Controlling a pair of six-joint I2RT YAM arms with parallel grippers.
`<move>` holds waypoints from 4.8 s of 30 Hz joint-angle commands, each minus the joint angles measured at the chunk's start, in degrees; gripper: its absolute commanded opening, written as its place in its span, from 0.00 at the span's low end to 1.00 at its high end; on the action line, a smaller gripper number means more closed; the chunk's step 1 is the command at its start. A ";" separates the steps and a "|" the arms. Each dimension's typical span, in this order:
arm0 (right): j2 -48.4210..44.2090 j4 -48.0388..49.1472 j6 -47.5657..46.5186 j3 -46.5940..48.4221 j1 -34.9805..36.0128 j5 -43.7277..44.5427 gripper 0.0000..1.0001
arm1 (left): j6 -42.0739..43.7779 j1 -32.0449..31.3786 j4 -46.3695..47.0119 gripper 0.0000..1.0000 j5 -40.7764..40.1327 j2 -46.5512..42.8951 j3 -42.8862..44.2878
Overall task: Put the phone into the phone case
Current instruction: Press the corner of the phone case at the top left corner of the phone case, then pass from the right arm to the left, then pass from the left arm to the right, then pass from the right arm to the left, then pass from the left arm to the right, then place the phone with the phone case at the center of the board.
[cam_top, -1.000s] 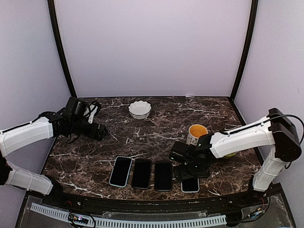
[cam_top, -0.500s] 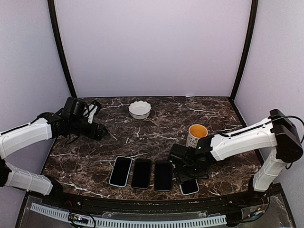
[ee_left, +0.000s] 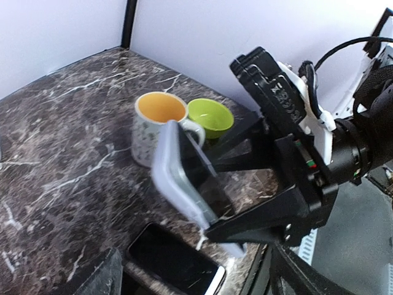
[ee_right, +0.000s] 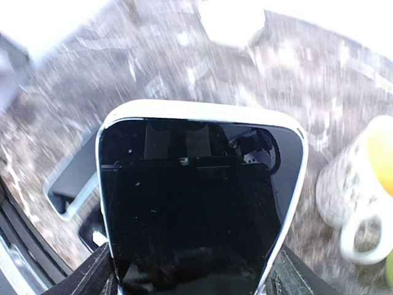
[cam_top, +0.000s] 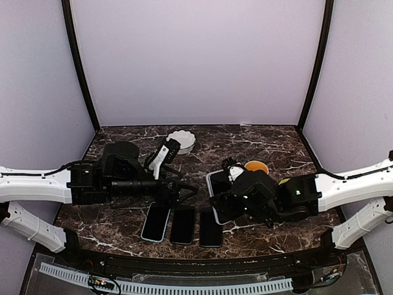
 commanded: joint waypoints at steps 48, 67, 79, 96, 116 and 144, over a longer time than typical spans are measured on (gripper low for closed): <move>-18.44 6.92 -29.36 -1.50 0.95 -34.29 0.92 | 22.18 -8.11 25.22 0.00 21.67 -2.64 -6.73; -17.11 14.23 -28.23 -1.57 -0.55 -38.79 0.00 | 17.38 -9.55 25.63 0.00 19.83 -2.02 -5.07; -21.96 20.07 -27.07 -2.04 -0.64 -39.69 0.00 | 12.14 -9.55 27.89 0.35 17.18 0.55 -7.98; -21.65 25.88 -18.45 -11.68 -0.64 -36.26 0.52 | 8.15 -9.55 35.93 0.00 12.18 -1.26 -9.22; -24.04 29.36 -6.52 -14.28 -1.47 -34.40 0.00 | -0.15 -9.55 38.22 0.04 16.99 2.21 -9.04; -11.14 8.48 14.80 -26.16 -29.96 -64.96 0.00 | -2.04 -5.86 2.21 0.84 -10.85 -6.45 -7.89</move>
